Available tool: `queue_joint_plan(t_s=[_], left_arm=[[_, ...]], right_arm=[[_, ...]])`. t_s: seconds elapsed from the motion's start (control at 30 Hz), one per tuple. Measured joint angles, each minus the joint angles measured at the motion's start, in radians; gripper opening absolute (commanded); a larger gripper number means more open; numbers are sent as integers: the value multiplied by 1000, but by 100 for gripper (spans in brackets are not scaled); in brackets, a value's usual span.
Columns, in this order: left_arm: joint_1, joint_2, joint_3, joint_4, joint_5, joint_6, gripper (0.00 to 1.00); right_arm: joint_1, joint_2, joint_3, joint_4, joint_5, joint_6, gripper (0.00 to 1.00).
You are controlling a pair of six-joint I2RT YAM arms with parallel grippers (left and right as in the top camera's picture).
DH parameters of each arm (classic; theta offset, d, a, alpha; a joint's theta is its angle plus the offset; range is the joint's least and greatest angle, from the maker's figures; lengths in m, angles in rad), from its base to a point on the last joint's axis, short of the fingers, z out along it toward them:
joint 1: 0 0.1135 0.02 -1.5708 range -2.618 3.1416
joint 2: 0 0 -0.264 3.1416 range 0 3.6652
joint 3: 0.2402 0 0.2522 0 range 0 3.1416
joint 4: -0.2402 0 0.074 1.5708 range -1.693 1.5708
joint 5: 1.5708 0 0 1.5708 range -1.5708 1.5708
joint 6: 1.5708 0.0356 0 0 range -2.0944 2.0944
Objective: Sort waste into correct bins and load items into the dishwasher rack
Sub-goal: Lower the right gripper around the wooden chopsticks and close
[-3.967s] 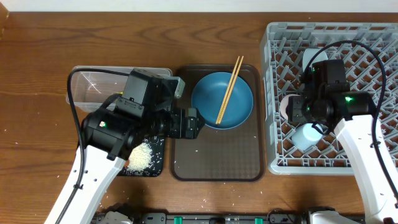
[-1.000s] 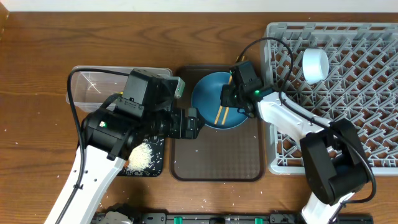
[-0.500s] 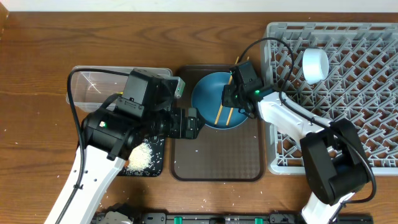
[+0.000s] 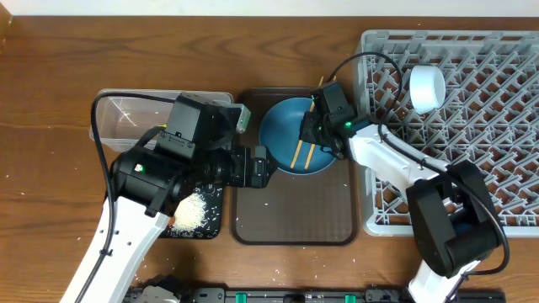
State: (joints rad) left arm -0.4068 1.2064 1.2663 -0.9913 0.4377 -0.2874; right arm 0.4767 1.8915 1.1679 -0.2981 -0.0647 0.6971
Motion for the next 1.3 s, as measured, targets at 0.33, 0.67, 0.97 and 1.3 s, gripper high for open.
queue_joint_plan(t_s=[0.33, 0.67, 0.97, 1.3], left_arm=[[0, 0, 0, 0, 0, 0, 96], [0, 0, 0, 0, 0, 0, 96], [0, 0, 0, 0, 0, 0, 96], [0, 0, 0, 0, 0, 0, 96]], right_arm=[[28, 0, 0, 26, 24, 19, 21], [56, 0, 0, 18, 82, 19, 21], [64, 0, 0, 14, 97, 20, 22], [66, 0, 0, 7, 109, 20, 22]])
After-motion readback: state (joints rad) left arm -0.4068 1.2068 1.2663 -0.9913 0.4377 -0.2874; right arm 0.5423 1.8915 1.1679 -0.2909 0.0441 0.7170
